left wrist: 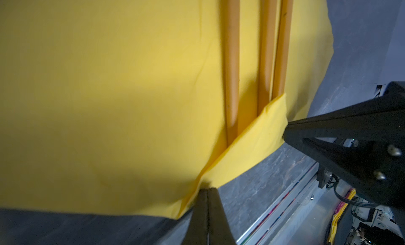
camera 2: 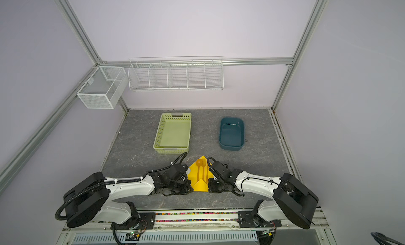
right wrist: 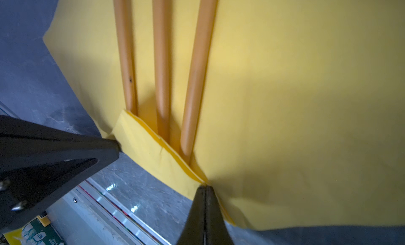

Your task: Place the utensils on the paper napkin and roll it up

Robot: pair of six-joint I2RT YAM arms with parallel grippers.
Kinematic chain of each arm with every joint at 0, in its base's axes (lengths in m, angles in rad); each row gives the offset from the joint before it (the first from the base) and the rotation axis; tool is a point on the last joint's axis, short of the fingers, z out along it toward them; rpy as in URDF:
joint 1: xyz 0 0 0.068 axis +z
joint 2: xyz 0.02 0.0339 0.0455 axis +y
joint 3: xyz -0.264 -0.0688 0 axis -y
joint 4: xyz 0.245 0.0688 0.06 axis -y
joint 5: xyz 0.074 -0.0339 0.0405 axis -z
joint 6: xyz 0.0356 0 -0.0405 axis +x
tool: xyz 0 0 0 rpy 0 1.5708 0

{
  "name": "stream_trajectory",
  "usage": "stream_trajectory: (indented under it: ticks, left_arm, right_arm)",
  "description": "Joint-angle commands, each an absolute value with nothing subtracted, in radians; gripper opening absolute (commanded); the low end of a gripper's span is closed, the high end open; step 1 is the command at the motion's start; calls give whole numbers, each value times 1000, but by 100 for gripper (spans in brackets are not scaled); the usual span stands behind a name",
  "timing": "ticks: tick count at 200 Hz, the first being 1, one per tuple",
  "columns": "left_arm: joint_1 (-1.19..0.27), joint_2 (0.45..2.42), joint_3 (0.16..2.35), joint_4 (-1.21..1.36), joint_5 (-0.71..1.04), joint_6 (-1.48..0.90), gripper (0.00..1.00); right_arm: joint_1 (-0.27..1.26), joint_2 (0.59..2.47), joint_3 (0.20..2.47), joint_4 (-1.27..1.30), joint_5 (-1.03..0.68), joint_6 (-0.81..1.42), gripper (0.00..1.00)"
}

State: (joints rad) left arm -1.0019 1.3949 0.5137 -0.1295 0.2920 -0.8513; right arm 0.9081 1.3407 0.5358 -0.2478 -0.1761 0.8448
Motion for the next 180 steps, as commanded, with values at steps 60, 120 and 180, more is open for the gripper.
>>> stream_trajectory:
  ticks: [60,120,180]
  left_arm:
    - [-1003,1320,543,-344,149,-823,4]
    - [-1005,1265,590,-180,312,-828,5]
    - [-1005,1407,609,-130,338,-825,4]
  right_arm:
    - [911,1364,503,-353,-119,854,6]
    - [910,1363,506,-347,-125,854,6]
    - [911,1358,505,-344,-130,860,6]
